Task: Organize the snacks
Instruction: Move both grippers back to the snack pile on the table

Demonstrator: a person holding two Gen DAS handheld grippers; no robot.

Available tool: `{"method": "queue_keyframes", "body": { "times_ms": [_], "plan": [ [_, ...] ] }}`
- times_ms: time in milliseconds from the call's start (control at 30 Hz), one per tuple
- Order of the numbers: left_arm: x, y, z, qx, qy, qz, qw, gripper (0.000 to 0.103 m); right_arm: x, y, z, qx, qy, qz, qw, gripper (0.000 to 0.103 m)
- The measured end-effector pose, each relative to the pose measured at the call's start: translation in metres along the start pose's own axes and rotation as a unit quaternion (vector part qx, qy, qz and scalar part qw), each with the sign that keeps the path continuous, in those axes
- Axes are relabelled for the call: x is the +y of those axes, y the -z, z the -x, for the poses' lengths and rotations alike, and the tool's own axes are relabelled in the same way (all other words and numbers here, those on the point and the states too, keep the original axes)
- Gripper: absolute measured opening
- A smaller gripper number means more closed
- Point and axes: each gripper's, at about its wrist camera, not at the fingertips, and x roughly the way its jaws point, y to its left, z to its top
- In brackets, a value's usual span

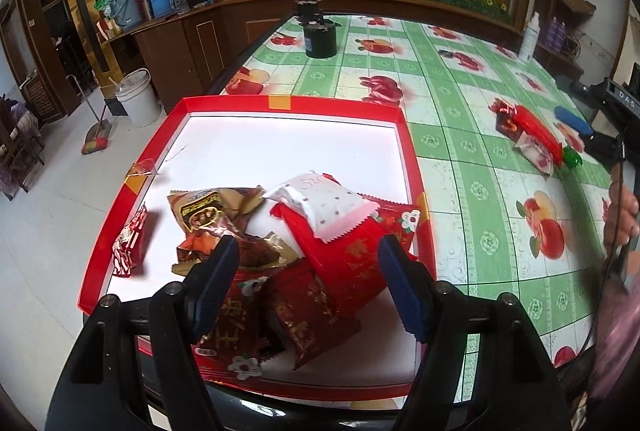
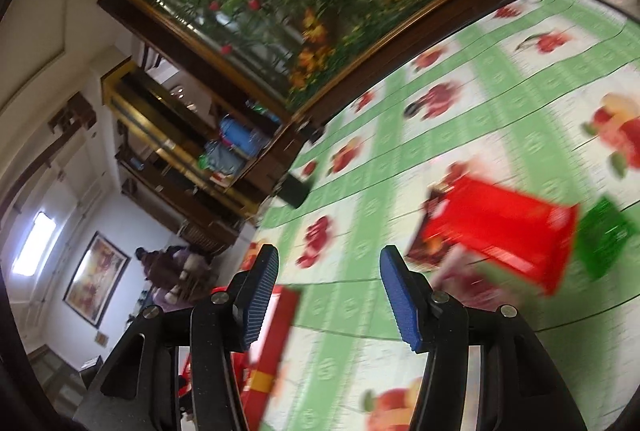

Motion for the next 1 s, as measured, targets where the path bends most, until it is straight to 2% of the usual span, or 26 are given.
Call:
{"method": "queue_keyframes", "body": {
  "times_ms": [167,267,467,633,1000],
  "plan": [
    [-0.016,-0.002,-0.002,0.004,-0.004,-0.019,0.9998,0.072,-0.015,-0.01,0.02,-0.012,0.031,0.017,0.999,0.056],
    [-0.027,-0.003,-0.004,0.009,-0.003,-0.033,0.9994,0.072,-0.023,-0.015,0.031,-0.015,0.047,0.022,0.999,0.061],
    [-0.06,-0.005,-0.005,0.015,0.005,-0.068,0.9976,0.072,-0.024,-0.017,0.046,-0.016,0.072,0.055,0.996,0.061],
    [-0.089,-0.004,-0.003,0.02,0.01,-0.101,0.9946,0.072,-0.028,-0.02,0.055,-0.014,0.079,0.07,0.994,0.062],
    [-0.126,0.0,0.005,0.03,0.012,-0.139,0.9897,0.072,-0.043,-0.03,0.082,-0.016,0.106,0.084,0.991,0.065]
  ]
}}
